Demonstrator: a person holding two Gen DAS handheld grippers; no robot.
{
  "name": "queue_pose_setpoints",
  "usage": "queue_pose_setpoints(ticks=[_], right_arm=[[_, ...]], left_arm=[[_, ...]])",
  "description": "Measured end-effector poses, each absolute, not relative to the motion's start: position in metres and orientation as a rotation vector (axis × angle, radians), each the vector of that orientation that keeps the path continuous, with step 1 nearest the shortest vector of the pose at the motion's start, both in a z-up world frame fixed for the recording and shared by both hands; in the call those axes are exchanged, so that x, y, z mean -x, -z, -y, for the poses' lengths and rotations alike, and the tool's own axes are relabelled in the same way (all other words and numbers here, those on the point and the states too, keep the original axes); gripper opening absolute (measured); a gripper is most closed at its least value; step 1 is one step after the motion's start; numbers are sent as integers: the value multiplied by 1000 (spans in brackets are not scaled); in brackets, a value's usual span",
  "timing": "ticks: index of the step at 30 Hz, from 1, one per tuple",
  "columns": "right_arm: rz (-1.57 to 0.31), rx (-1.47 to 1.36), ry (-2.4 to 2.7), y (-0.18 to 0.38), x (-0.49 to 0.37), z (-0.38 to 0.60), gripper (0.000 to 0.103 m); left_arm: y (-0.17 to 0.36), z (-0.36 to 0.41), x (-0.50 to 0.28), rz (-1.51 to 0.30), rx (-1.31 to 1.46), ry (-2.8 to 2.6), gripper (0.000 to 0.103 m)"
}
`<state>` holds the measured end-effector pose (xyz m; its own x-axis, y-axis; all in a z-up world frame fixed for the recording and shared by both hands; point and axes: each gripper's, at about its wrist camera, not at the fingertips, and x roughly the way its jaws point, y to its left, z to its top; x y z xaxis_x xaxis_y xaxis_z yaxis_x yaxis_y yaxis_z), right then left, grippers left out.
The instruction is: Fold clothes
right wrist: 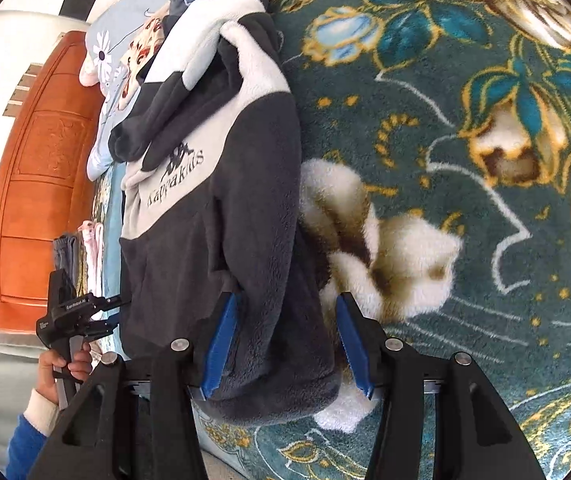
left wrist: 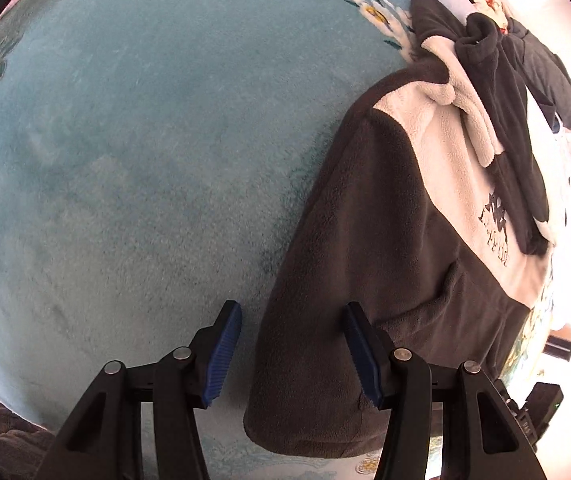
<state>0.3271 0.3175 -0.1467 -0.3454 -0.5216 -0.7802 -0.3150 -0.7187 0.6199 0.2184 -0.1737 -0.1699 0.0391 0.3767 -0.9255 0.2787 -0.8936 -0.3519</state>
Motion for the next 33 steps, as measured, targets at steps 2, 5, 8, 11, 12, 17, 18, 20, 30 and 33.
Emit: queue_pose_setpoints(ticks=[2,5,8,11,12,17,18,20,30,33], right_arm=[[1098,-1695,2186,149,-334,-311,53],[1041,-1669,2233,144,-338,-304,53],[990,-1646,2308,137,-333,-304,53],[987,-1630,2364,136,-323,-310,53],[1001,-1622,2367,138,-317,-311,53],[1114,-1634,2262,149,-293,-306,54],[1083,-1641,2248,146,-292,-300,54],[1020,-1658,2219,141,-292,-290,54],[798,-1680,2169,131,-321,-273,54],[934,-1649,2206,137,-315,-284,54]], left_arm=[[172,177,-222,719,2226,-1982,57],[172,177,-227,704,2243,-1963,57],[171,179,-229,696,2249,-1963,57],[169,183,-231,692,2256,-1972,57],[169,183,-232,688,2257,-1976,57],[159,184,-232,646,2217,-2030,57],[156,185,-231,650,2200,-2040,57],[153,188,-230,656,2182,-2065,57],[146,193,-223,463,2166,-2208,57],[150,189,-223,411,2174,-2179,57]])
